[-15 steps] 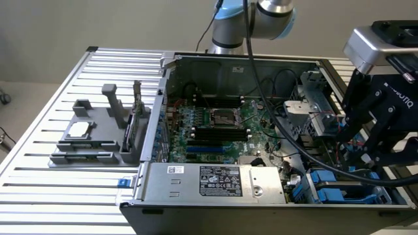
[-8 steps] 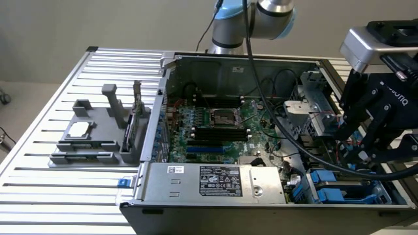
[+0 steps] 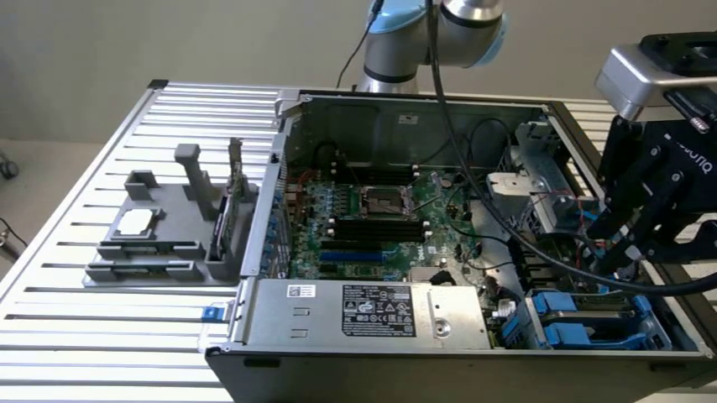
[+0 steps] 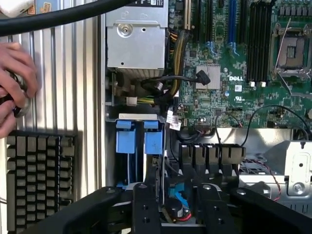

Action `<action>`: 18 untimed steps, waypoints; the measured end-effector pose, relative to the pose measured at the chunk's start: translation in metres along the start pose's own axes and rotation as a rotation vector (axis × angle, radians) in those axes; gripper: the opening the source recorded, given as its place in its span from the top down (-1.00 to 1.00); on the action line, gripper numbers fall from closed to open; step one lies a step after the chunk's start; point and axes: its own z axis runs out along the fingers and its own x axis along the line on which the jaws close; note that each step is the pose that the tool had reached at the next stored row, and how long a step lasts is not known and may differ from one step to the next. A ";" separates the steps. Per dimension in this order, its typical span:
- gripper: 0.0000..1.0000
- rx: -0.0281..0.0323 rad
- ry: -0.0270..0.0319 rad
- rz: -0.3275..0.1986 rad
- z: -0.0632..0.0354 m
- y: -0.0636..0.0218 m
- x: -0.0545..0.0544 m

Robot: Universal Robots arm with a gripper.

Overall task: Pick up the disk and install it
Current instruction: 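Insert the disk into the insertion slot, then insert the first disk wire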

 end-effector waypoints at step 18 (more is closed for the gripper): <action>0.37 0.0205 0.0002 0.000 0.0003 -0.0203 -0.003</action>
